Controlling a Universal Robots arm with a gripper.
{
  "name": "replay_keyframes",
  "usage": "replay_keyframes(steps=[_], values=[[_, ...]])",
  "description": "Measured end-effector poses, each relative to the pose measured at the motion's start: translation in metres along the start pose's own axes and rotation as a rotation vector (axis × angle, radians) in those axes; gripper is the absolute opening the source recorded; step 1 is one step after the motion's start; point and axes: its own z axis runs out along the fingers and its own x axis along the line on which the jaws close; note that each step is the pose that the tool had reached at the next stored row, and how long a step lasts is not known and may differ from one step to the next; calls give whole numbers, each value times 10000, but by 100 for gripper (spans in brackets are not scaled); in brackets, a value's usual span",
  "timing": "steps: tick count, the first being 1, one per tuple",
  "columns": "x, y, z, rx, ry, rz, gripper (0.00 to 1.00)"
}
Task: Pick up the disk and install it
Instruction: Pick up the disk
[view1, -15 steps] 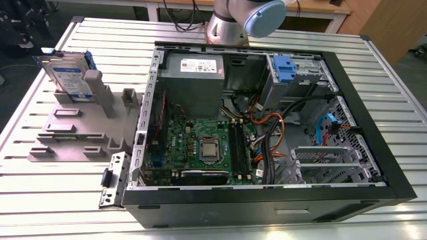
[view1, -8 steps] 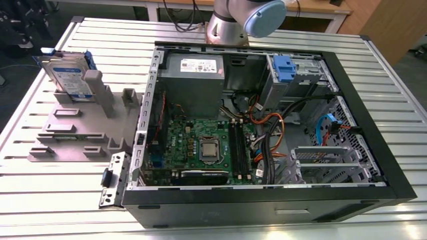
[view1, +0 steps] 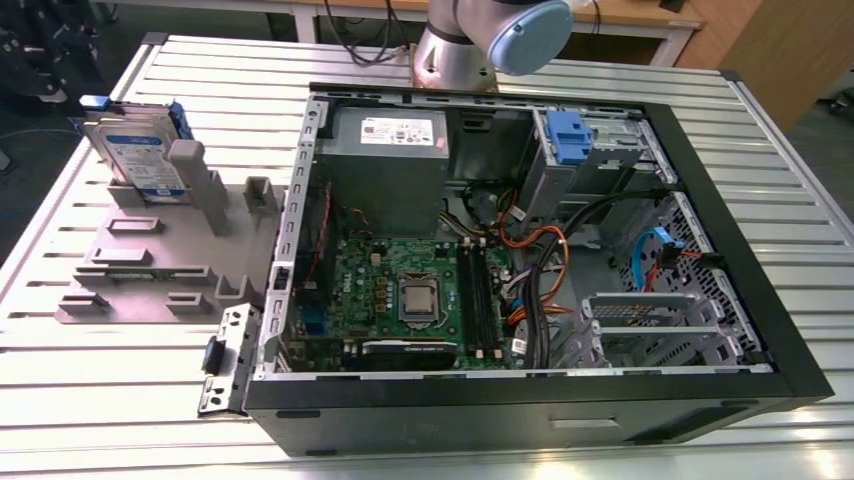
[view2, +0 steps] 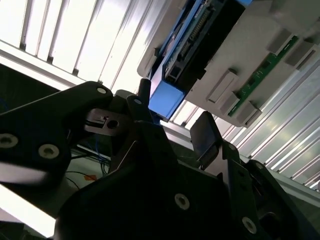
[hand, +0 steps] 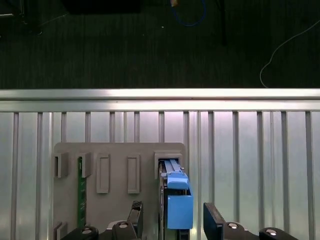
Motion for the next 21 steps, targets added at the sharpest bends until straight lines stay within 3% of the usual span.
replay_keyframes(steps=[15,21], values=[[2,3,271,-8,-1,-12,59],[2,3,275,-9,0,-12,59]])
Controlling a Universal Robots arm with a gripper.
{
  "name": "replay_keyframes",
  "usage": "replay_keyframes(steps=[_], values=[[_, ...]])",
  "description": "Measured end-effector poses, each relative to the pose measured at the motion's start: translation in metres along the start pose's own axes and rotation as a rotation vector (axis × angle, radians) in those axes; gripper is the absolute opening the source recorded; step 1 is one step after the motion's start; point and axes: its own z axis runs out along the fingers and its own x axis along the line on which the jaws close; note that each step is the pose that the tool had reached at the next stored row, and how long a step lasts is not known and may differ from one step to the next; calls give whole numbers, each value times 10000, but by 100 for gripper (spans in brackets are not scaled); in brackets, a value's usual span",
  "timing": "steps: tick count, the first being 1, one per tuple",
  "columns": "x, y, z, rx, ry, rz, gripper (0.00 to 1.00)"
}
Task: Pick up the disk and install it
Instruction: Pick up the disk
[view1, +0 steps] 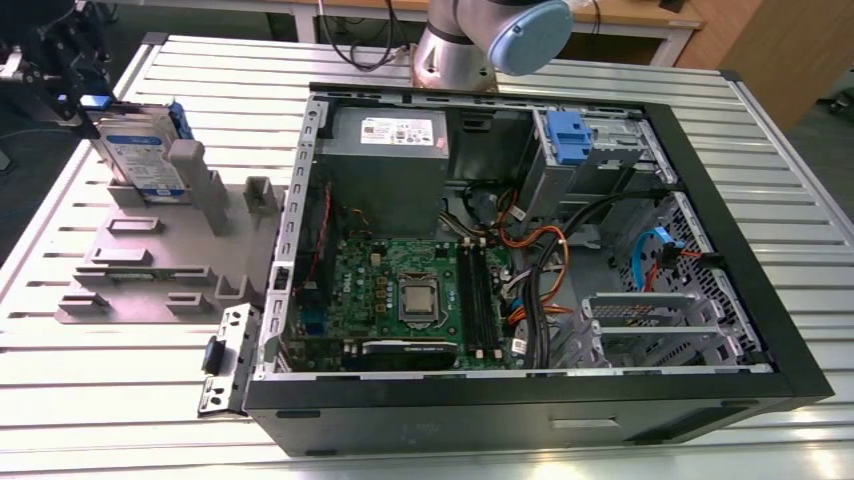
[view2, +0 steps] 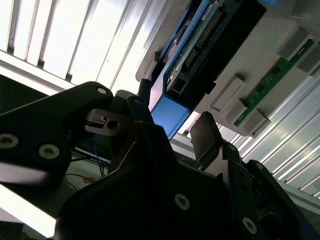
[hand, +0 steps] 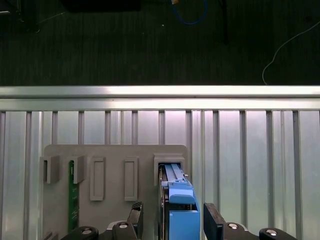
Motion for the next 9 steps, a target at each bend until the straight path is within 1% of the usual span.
replay_keyframes(steps=[7,9], values=[[0,0,1,0,1,-1,59],[0,0,16,5,-2,0,59]])
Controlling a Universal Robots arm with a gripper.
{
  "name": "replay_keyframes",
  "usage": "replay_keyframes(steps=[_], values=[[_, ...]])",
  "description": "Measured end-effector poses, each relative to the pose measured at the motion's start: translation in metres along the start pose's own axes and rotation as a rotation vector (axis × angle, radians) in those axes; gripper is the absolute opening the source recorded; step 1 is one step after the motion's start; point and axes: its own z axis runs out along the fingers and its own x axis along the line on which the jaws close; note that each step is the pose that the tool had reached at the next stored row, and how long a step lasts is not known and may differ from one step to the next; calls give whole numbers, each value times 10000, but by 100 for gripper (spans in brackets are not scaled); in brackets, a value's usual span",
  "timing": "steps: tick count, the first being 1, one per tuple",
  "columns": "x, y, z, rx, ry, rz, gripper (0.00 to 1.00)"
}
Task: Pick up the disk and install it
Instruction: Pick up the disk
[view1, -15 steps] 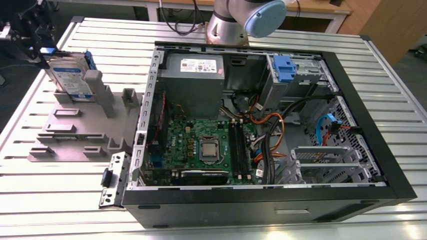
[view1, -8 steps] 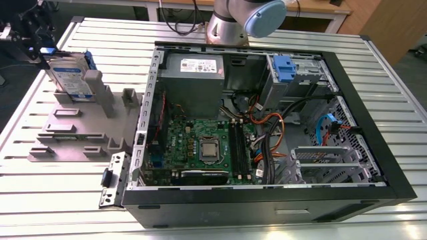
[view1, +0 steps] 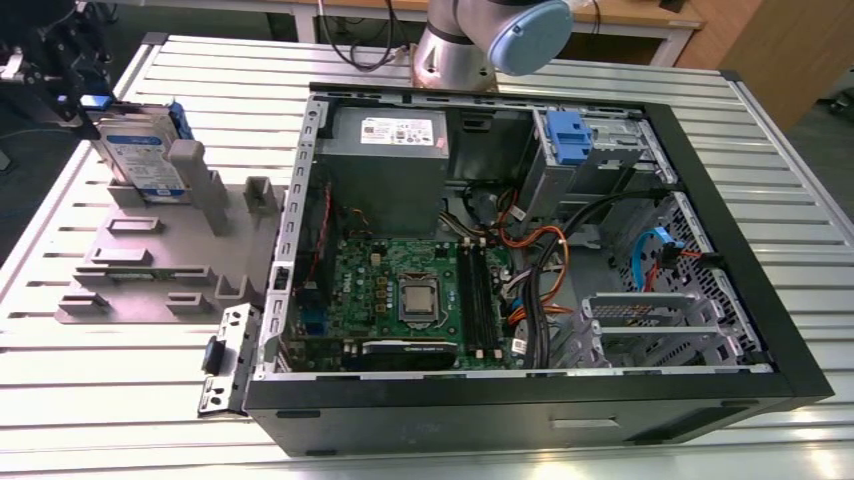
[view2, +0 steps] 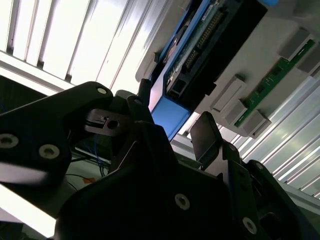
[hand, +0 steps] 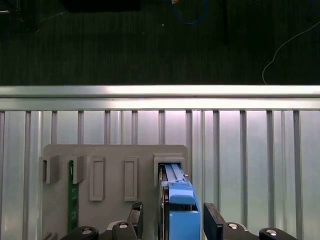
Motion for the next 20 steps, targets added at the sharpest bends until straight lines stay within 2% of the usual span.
replay_keyframes(steps=[8,12,13,17,20], values=[[1,-2,151,-4,2,0,59],[1,-2,154,-7,4,0,57],[1,-2,155,-6,3,0,51],[-6,-2,155,-3,3,1,51],[-9,-2,130,-5,3,0,51]])
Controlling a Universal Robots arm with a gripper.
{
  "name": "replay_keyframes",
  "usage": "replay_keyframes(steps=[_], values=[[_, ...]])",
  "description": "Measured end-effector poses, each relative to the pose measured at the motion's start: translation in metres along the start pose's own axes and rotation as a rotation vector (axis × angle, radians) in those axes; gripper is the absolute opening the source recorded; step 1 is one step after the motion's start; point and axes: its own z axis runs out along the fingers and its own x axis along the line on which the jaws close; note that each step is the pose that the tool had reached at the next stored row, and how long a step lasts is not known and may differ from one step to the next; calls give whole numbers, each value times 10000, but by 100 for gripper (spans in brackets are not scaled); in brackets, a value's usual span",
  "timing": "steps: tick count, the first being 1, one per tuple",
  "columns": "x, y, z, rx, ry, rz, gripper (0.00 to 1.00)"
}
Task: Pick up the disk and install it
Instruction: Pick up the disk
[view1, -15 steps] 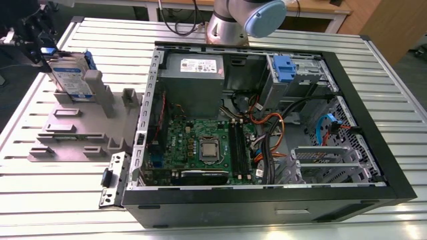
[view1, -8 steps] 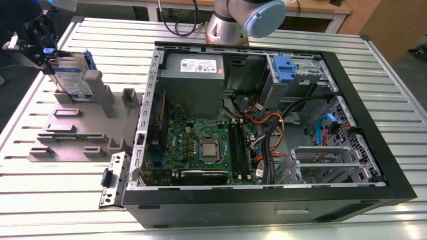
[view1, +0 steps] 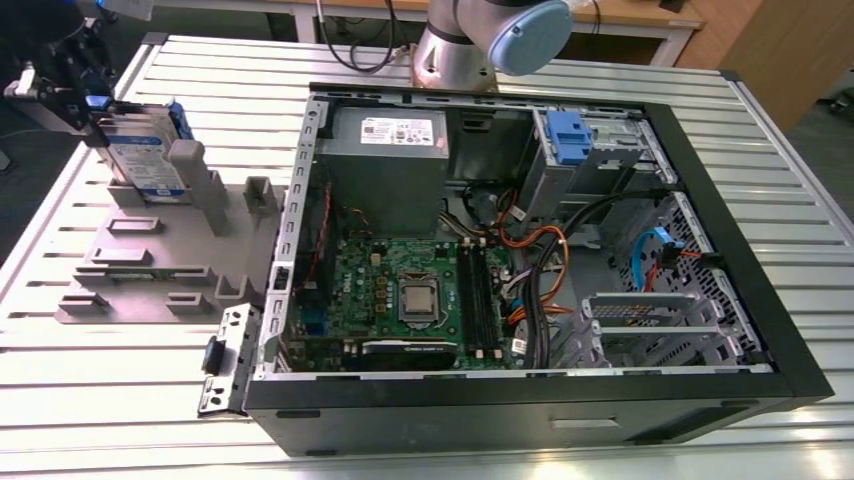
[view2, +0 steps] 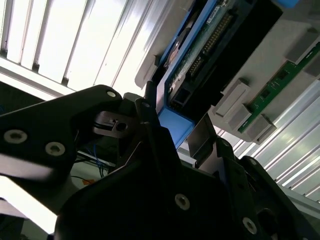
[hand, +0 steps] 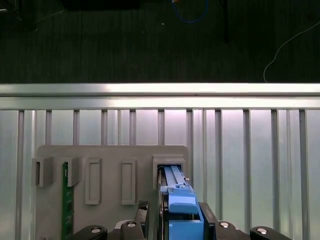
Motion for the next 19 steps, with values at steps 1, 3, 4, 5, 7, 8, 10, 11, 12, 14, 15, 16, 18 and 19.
replay_keyframes(steps=[1,3,4,5,7,8,10,11,12,14,15,16,18,19], values=[[-4,0,-3,2,-1,1,51],[-6,1,-2,2,-2,0,51],[-8,2,-4,-1,0,0,51],[-9,6,-4,-1,0,0,51],[-9,7,-3,0,0,0,51],[-11,7,-3,1,-1,1,51],[-17,8,-3,1,-1,1,51],[-20,7,-4,0,-1,1,51],[-20,7,-3,0,-1,0,51],[-21,7,-3,1,-1,-1,51],[-21,7,-3,0,-1,0,51],[-22,7,-4,-1,0,0,51],[-22,7,-3,0,-1,0,49],[-23,7,-3,0,-1,0,42]])
